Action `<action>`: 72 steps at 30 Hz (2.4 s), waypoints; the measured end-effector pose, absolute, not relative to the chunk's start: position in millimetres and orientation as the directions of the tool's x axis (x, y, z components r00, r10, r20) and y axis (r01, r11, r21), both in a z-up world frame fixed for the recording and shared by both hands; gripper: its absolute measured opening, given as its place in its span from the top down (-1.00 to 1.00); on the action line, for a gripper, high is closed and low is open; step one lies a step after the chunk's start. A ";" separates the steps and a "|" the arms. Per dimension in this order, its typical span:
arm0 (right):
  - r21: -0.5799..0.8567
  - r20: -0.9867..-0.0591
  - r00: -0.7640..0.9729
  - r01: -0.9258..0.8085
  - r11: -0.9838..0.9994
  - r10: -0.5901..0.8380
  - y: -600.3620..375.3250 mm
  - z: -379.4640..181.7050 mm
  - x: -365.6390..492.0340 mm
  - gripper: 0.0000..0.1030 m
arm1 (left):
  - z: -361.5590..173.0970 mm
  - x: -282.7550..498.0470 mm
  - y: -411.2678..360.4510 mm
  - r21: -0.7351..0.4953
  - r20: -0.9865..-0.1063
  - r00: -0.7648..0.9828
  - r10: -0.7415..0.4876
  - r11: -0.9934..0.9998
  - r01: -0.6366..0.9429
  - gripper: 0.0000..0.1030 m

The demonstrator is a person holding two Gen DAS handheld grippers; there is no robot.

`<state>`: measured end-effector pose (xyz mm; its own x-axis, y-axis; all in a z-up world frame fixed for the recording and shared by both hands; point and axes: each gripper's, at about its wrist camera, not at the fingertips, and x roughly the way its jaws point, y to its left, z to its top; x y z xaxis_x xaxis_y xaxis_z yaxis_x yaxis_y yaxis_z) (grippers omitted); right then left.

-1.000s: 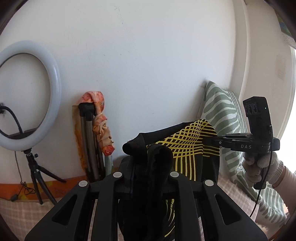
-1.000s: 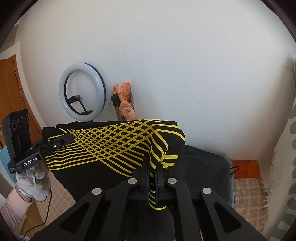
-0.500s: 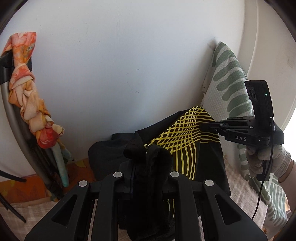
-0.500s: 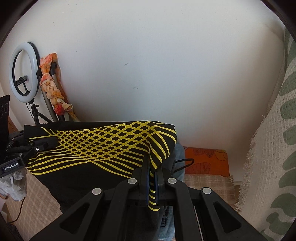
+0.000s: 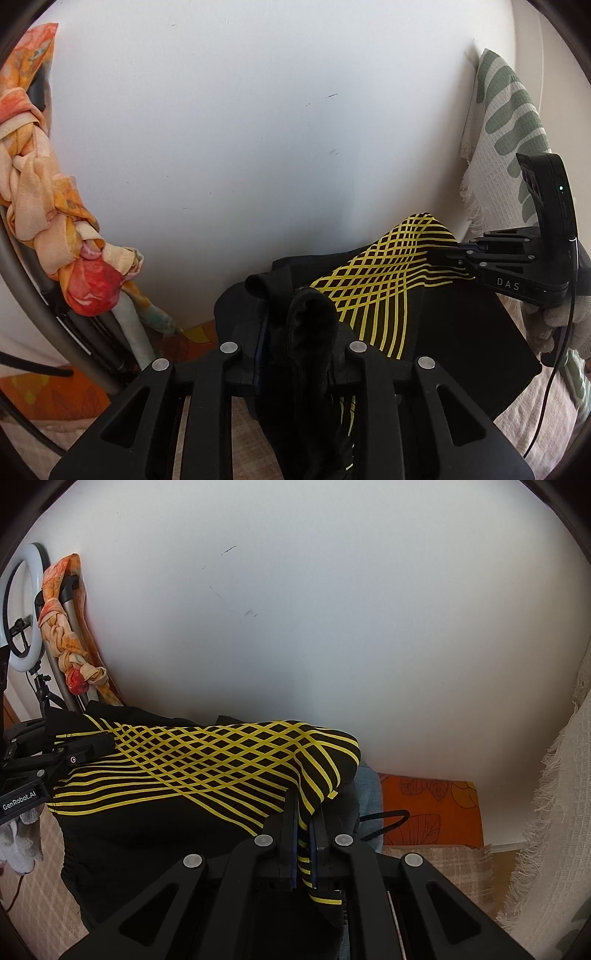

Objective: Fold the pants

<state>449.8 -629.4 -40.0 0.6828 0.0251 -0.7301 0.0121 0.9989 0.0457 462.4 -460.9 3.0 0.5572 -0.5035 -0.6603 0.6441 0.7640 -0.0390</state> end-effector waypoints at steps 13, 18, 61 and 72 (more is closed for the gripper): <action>-0.028 -0.720 0.681 0.167 0.986 -0.136 -646.5 -40.2 441.3 0.19 | -4.0 455.8 -457.5 0.010 -0.663 0.596 -0.452 0.791 0.611 0.47; -0.013 -0.694 0.705 0.187 0.982 -0.144 -650.4 -25.9 429.5 0.19 | 4.5 437.9 -454.1 0.011 -0.657 0.587 -0.474 0.772 0.635 0.44; -0.050 -0.521 0.821 0.241 0.969 -0.231 -468.5 86.0 144.4 -0.99 | 119.6 210.3 -274.5 -0.045 -0.547 0.614 -0.570 0.752 0.658 -0.57; -0.030 -0.489 0.829 0.295 0.955 -0.272 -396.2 71.0 58.6 -0.99 | 99.8 131.6 -207.9 -0.085 -0.539 0.646 -0.540 0.798 0.596 -0.64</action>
